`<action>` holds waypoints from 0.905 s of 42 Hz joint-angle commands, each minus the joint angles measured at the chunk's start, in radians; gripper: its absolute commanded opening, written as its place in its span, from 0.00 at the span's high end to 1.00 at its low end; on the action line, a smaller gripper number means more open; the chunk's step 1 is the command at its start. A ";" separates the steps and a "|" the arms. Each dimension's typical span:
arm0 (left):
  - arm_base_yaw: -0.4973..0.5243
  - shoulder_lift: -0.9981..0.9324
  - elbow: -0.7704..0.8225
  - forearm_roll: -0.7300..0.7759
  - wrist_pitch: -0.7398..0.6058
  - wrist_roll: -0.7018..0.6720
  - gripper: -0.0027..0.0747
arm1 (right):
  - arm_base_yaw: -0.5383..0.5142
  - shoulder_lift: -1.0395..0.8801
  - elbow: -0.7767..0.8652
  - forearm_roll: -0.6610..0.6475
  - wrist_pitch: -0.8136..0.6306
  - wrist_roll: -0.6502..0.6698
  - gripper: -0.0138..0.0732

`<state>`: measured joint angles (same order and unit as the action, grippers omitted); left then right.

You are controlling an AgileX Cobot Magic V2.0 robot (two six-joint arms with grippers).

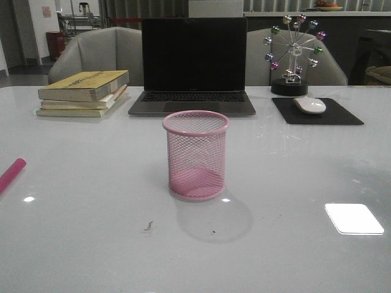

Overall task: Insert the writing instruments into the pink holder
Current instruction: 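Lower the right gripper onto the green marker and close on it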

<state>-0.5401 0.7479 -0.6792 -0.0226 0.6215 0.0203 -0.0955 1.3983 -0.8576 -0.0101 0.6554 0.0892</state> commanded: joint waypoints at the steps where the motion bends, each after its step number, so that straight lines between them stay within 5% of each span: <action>1: -0.032 0.000 -0.027 0.004 -0.079 0.000 0.29 | -0.008 0.063 -0.078 -0.021 -0.057 -0.001 0.20; 21: -0.038 0.000 -0.027 0.004 -0.075 0.000 0.42 | -0.008 0.375 -0.305 -0.021 -0.082 -0.001 0.20; 38: -0.038 0.000 -0.027 0.004 -0.075 0.000 0.47 | -0.008 0.454 -0.362 -0.020 -0.087 -0.002 0.20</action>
<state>-0.5719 0.7479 -0.6792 -0.0177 0.6198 0.0203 -0.0955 1.8954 -1.1854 -0.0202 0.6018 0.0915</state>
